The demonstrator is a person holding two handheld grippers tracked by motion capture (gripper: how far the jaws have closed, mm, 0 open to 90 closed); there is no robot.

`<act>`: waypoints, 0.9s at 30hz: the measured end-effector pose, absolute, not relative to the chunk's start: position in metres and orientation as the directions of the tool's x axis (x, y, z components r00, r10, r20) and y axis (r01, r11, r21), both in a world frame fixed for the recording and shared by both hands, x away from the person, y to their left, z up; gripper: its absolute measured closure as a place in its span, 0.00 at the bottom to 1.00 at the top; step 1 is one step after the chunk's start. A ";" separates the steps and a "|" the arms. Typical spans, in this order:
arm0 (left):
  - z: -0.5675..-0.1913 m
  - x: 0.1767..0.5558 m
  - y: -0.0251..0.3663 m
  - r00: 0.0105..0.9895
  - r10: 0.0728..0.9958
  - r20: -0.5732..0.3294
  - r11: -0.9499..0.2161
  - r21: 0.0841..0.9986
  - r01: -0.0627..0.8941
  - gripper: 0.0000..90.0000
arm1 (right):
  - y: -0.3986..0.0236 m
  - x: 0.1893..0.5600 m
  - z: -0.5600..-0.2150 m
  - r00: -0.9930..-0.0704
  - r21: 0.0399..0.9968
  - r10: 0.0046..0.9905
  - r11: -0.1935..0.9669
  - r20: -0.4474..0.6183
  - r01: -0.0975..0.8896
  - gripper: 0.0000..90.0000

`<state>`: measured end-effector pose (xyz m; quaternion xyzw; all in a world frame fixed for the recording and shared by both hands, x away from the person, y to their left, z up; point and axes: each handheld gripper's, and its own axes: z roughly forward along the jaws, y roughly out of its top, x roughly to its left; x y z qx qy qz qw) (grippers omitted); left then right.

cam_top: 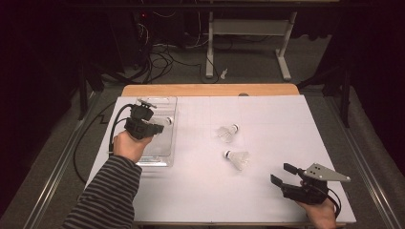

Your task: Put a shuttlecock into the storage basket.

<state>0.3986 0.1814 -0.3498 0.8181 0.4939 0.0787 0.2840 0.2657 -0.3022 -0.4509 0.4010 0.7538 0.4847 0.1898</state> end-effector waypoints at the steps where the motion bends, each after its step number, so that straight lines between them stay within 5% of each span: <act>1: -0.350 0.400 0.181 0.497 0.854 -0.151 -0.349 0.542 0.765 0.99 | -0.302 0.266 -0.451 -0.607 0.883 0.789 0.210 0.101 0.420 0.35; 27: -0.379 0.445 0.191 0.383 0.890 -0.247 -0.221 0.501 0.837 0.99 | -0.301 0.266 -0.451 -0.606 0.882 0.789 0.211 0.100 0.421 0.35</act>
